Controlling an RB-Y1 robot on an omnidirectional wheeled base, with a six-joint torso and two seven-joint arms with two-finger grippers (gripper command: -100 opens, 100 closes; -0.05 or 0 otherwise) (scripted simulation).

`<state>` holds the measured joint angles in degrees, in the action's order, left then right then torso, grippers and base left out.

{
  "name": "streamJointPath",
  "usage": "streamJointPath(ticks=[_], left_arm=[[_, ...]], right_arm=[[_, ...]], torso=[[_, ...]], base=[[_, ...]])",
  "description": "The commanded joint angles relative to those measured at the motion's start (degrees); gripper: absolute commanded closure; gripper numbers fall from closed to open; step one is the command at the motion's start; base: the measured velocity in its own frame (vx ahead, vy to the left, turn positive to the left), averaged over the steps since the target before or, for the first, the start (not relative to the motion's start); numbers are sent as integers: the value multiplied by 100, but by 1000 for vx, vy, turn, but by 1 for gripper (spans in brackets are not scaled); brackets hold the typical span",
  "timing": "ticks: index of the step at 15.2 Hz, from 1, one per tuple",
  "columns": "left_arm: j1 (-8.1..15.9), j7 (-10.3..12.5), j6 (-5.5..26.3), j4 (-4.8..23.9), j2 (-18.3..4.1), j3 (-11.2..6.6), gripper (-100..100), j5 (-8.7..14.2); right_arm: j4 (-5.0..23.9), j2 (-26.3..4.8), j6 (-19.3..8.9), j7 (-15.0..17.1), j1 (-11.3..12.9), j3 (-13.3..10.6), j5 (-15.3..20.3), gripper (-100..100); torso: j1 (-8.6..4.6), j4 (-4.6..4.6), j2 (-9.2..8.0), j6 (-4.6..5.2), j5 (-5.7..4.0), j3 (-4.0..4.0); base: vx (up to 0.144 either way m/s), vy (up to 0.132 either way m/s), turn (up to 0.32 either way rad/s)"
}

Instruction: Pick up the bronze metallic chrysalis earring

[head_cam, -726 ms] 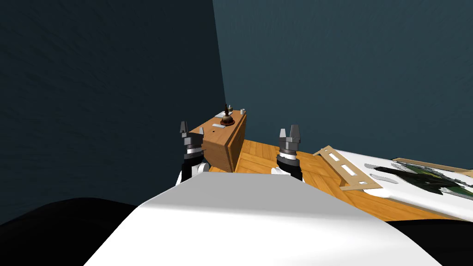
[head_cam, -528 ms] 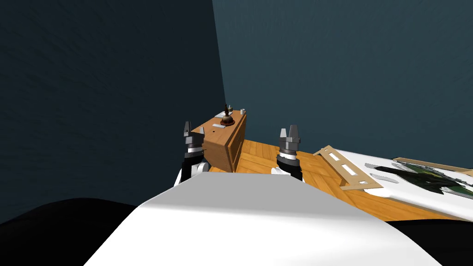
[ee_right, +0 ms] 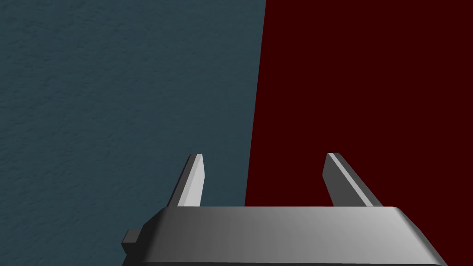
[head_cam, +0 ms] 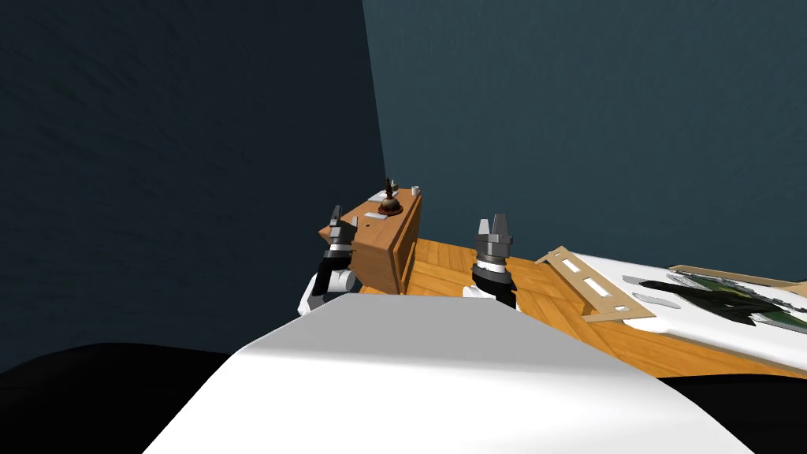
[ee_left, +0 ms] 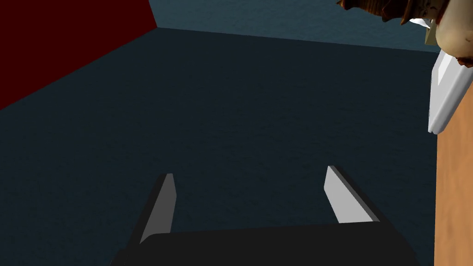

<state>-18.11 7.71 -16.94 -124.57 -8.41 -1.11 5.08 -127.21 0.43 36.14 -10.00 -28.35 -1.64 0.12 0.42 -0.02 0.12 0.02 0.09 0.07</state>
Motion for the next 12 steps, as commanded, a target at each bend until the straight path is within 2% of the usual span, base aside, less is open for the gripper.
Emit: streamJointPath(ticks=[1,2,3,4,6,7,8,9,10,11,12], left_arm=[[128,19,201,125,-127,-5,-100,72],[354,32,402,302,-242,-2,-100,159],[354,32,447,302,-242,-2,-100,159],[588,45,605,494,-344,1,-100,252],[598,45,713,494,-344,1,-100,252],[826,59,908,699,-434,5,-100,353],[858,59,998,699,-434,5,-100,353],[1045,74,1157,890,-511,9,-100,459],[1132,74,1274,918,-511,9,-100,459],[1132,74,1301,918,-511,9,-100,459],[1358,90,1492,1148,-577,13,-100,571]], right_arm=[[0,0,0,0,0,0,0,0],[0,0,0,0,0,0,0,0],[0,0,0,0,0,0,0,0],[0,0,0,0,0,0,0,0],[0,0,0,0,0,0,0,0],[0,0,0,0,0,0,0,0],[0,0,0,0,0,0,0,0],[0,0,0,0,0,0,0,0],[0,0,0,0,0,0,0,0],[0,0,0,0,0,0,0,0],[0,0,0,0,0,0,0,0]], torso=[[0,0,0,0,0,0],[-3,0,-1,-1,0,0],[-3,0,-1,0,-1,0],[-4,0,-1,-1,0,0],[-2,-1,0,-1,0,0],[-9,0,-1,-2,-1,0],[-7,0,-1,-1,-2,0],[-4,0,0,-1,-1,0],[1,0,-1,0,0,0],[1,0,0,-1,1,0],[-6,-1,1,-1,0,1]], base=[[12,77,-35],[13,78,-36],[16,80,-33],[16,90,-28],[15,73,-23],[15,78,-25],[14,89,-39],[8,103,-43],[17,98,-43],[18,69,-17],[17,76,-26]])
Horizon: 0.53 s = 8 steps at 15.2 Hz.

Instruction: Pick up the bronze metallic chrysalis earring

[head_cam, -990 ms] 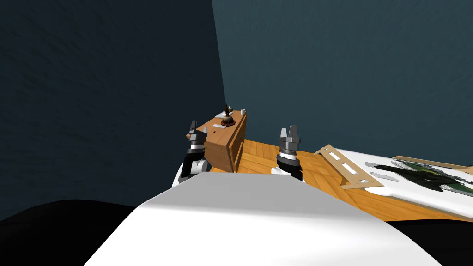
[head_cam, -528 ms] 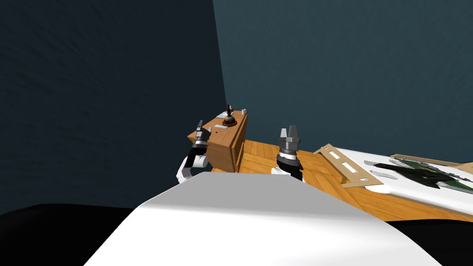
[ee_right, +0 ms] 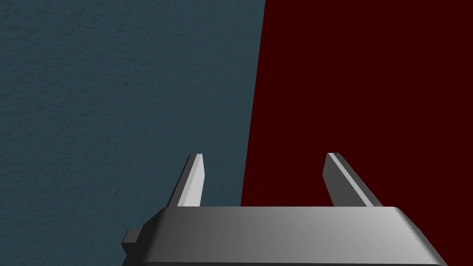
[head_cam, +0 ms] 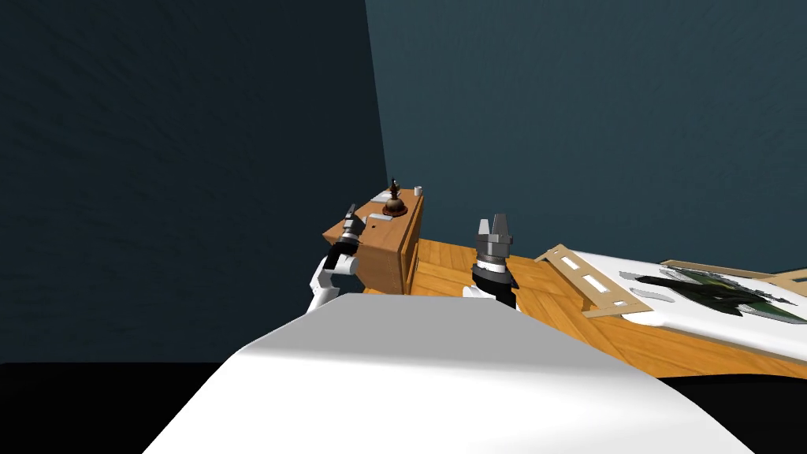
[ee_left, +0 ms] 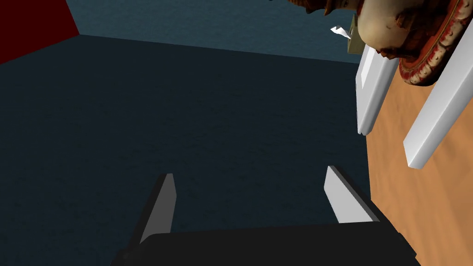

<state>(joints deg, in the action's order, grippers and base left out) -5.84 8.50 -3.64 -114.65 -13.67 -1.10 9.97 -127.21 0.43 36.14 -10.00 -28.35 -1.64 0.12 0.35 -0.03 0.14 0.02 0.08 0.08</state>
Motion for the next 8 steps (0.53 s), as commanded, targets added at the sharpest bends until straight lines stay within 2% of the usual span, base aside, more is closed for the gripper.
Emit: streamJointPath(ticks=[1,2,3,5,6,7,8], left_arm=[[193,12,286,156,-51,11,-100,82],[193,12,290,156,-51,11,-100,82],[438,28,510,396,-106,16,-100,199],[493,28,622,396,-106,16,-100,199],[704,45,864,591,-150,21,-100,320],[804,45,968,646,-150,21,-100,320],[804,45,968,646,-150,21,-100,320]], right_arm=[[0,0,0,0,0,0,0,0],[0,0,0,0,0,0,0,0],[0,0,0,0,0,0,0,0],[0,0,0,0,0,0,0,0],[0,0,0,0,0,0,0,0],[0,0,0,0,0,0,0,0],[0,0,0,0,0,0,0,0]], torso=[[0,0,0,0,0,0],[2,0,0,-1,0,0],[-4,0,-3,-2,0,-1],[-1,1,-5,-1,0,-3],[-3,1,-5,-2,0,-3],[0,1,-3,0,0,-2],[2,0,-1,-1,1,-1]], base=[[17,84,-40],[9,64,-16],[6,72,-27],[7,78,-29],[12,83,-31],[19,89,-45],[13,69,-21]])
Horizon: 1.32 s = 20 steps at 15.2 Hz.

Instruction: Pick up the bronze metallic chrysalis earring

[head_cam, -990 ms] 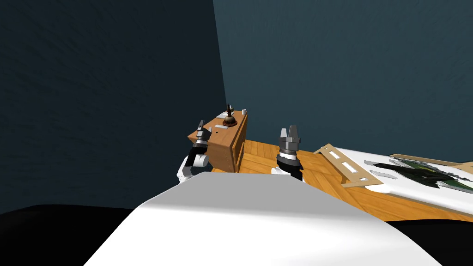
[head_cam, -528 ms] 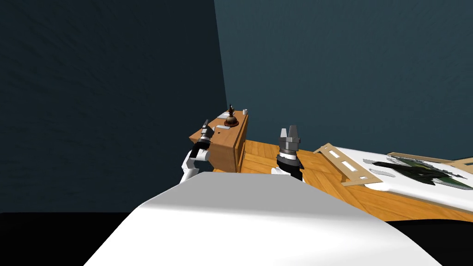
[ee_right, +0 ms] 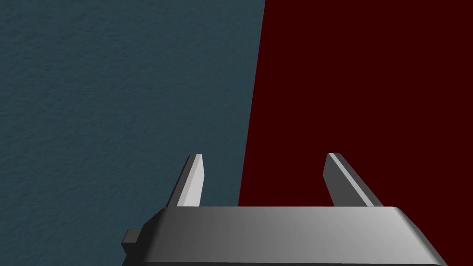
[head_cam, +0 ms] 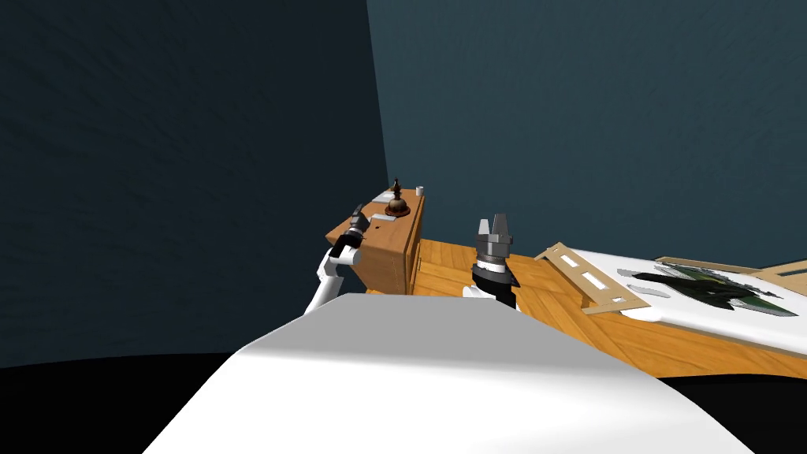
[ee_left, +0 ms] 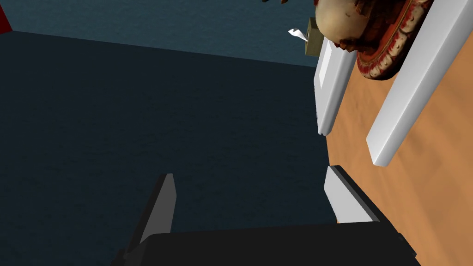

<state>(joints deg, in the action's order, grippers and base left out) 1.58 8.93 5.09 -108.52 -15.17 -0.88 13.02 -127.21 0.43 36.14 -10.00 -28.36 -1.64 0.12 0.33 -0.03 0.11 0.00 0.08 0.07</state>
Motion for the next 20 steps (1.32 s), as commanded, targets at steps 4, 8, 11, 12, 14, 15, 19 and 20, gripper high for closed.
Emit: streamJointPath(ticks=[4,8,11,12,14,15,19,20], left_arm=[[616,38,616,552,-61,11,-100,268],[1039,56,1062,830,-77,17,-100,399],[1289,74,1396,1089,-85,24,-100,532],[1374,74,1498,1108,-85,24,-100,532],[1594,92,1745,1327,-85,31,-100,667],[1712,92,1848,1390,-85,31,-100,667],[2051,111,2258,1676,-77,39,-100,803],[2051,111,2349,1676,-77,39,-100,803]], right_arm=[[0,0,0,0,0,0,0,0],[0,0,0,0,0,0,0,0],[0,0,0,0,0,0,0,0],[0,0,0,0,0,0,0,0],[0,0,0,0,0,0,0,0],[0,0,0,0,0,0,0,0],[0,0,0,0,0,0,0,0],[0,0,0,0,0,0,0,0]], torso=[[3,0,0,0,1,0],[2,1,-1,1,0,-1],[-10,0,-3,0,-2,-1],[-9,1,-1,1,-3,-1],[-4,1,-2,0,-1,-1],[1,1,-3,1,-1,-2],[-8,1,-1,2,-2,-1],[-6,0,1,1,-2,0]], base=[[13,91,-33],[8,85,-35],[9,55,-16],[10,83,-45],[3,82,-36],[2,107,-49],[12,66,-22],[12,71,-30]])
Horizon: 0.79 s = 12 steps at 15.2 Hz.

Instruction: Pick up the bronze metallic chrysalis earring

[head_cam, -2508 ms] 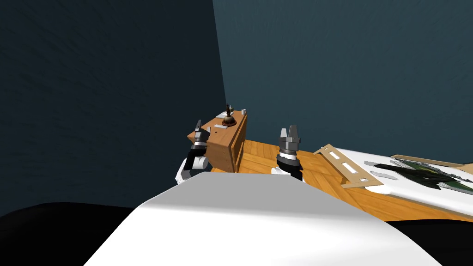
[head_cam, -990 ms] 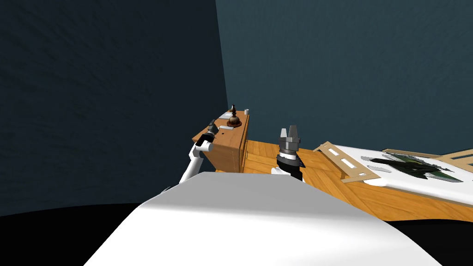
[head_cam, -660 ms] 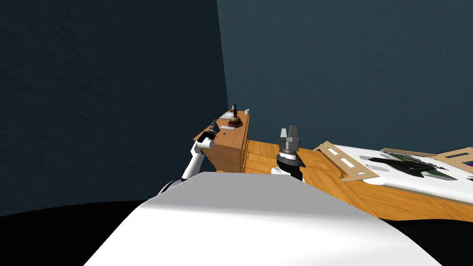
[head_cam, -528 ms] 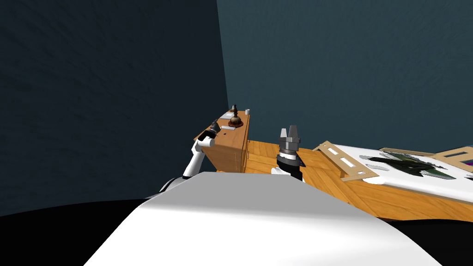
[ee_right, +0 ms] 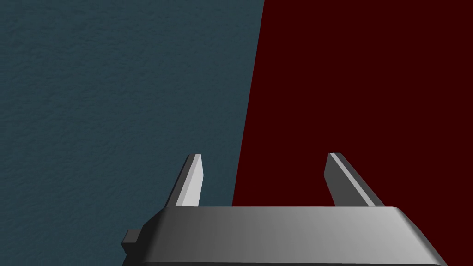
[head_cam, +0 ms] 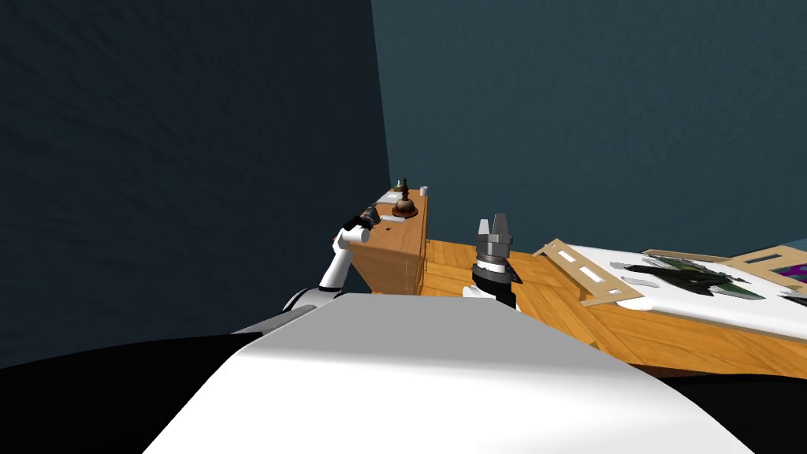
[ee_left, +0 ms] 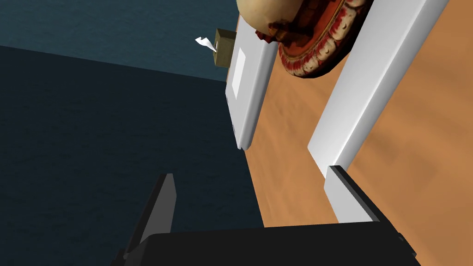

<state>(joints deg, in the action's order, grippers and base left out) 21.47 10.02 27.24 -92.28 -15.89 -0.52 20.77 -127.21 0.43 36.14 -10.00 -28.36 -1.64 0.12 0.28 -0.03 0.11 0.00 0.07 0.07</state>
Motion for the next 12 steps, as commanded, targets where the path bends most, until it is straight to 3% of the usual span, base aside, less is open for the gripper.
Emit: streamJointPath(ticks=[1,4,5,6,8,9,11,12], left_arm=[[286,20,286,286,10,12,-100,164],[401,20,527,341,10,12,-100,164],[648,38,741,587,31,21,-100,300],[737,38,836,630,31,21,-100,300],[737,38,919,630,31,21,-100,300],[1007,56,1122,920,58,31,-100,435],[1070,56,1311,920,58,31,-100,435],[1294,73,1451,1164,92,41,-100,570]], right_arm=[[0,0,0,0,0,0,0,0],[0,0,0,0,0,0,0,0],[0,0,0,0,0,0,0,0],[0,0,0,0,0,0,0,0],[0,0,0,0,0,0,0,0],[0,0,0,0,0,0,0,0],[0,0,0,0,0,0,0,0],[0,0,0,0,0,0,0,0]], torso=[[0,0,0,0,0,0],[5,1,-1,0,1,-1],[-2,1,-3,-1,0,-2],[-2,1,-2,1,-1,-1],[1,1,-2,0,0,-1],[-5,1,-3,-1,-1,-2],[1,0,2,1,0,0],[0,0,0,0,0,0]], base=[[3,87,-39],[6,74,-25],[7,66,-23],[7,85,-45],[5,59,-19],[15,62,-29],[15,78,-35],[10,84,-37]])
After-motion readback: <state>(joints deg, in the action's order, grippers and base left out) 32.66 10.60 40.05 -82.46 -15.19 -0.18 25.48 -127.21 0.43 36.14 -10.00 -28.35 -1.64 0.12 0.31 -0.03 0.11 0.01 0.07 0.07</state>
